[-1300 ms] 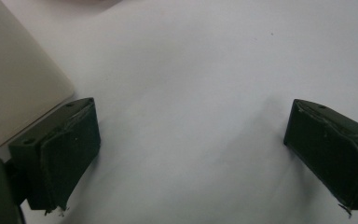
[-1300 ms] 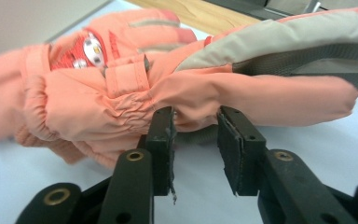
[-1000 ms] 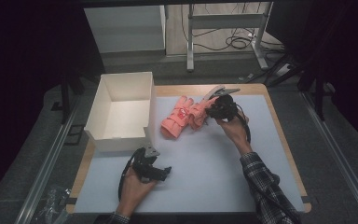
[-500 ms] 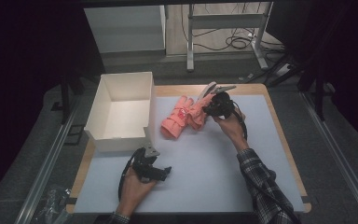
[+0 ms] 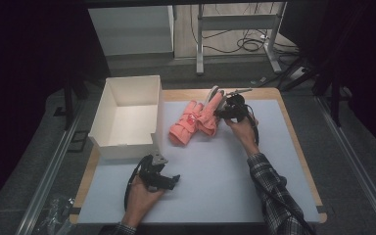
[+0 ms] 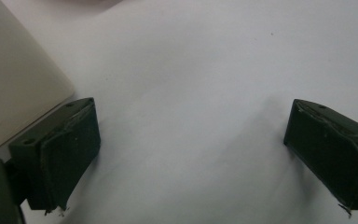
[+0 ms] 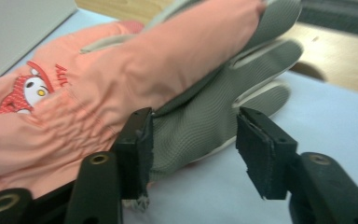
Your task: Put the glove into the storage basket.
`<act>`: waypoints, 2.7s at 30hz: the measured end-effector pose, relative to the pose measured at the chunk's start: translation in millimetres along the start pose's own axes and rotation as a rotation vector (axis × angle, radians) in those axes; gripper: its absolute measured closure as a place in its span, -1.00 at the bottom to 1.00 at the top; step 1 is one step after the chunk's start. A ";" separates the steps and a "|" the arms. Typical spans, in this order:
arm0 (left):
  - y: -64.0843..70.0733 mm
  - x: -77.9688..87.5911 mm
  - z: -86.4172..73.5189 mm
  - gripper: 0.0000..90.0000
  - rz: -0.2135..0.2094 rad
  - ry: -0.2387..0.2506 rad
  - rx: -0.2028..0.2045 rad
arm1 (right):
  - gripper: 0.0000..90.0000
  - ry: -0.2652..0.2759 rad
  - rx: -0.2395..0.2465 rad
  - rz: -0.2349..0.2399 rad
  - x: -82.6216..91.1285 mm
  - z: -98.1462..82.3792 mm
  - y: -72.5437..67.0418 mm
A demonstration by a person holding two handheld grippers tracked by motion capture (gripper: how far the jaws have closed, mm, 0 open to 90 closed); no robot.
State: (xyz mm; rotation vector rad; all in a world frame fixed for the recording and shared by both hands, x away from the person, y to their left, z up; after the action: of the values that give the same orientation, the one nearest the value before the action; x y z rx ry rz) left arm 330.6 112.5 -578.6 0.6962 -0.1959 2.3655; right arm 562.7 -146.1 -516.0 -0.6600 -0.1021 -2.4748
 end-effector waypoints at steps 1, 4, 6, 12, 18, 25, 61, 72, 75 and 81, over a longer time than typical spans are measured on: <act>0.0 0.0 0.0 -0.92 0.000 0.000 0.000 | -0.02 -0.008 -0.006 0.002 -2.9 -1.5 0.1; 0.1 -0.1 0.0 -0.92 0.000 0.002 0.002 | 0.01 -0.007 -0.066 0.021 -13.6 -6.1 -1.0; 0.1 -0.1 0.0 -0.92 0.000 0.002 0.002 | 0.22 -0.008 -0.106 0.050 -18.8 -8.2 -1.9; 0.2 -0.1 0.0 -0.92 0.000 0.002 0.002 | 0.87 0.018 -0.156 0.052 -24.0 -17.7 -5.1; 0.2 -0.1 0.0 -0.92 0.000 0.002 0.002 | 0.96 0.022 -0.099 0.014 -14.9 -12.4 -6.9; 0.0 0.0 0.0 -0.92 0.000 0.000 0.000 | 0.96 0.024 -0.080 0.029 6.0 -1.0 -10.9; -0.1 0.0 0.1 -0.92 -0.001 -0.001 -0.003 | 0.96 -0.029 -0.079 0.317 164.9 -72.1 -86.7; -0.1 0.0 0.1 -0.92 -0.001 -0.001 -0.002 | 0.89 -0.062 -0.021 0.275 148.6 -104.8 -91.9; -0.1 0.0 0.1 -0.92 -0.001 -0.001 -0.003 | 0.75 -0.058 0.011 0.275 148.8 -102.2 -91.2; -0.1 0.0 0.1 -0.92 -0.001 -0.001 -0.002 | 0.44 -0.013 0.062 0.243 153.2 -83.9 -84.6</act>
State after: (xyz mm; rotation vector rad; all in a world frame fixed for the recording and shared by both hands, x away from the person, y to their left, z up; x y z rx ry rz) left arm 330.6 112.5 -578.6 0.6961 -0.1990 2.3639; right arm 370.3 -171.1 -510.2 -0.6234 -0.0972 -2.2252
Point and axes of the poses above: each handheld gripper's, and its own axes: x roughly backward along the jaws, z roughly out of its top, y roughly to its right, the point moved 4 cm from there along -x, roughly forward along the jaws, and after that the axes turned 14 degrees about y, right-handed, at the moved point
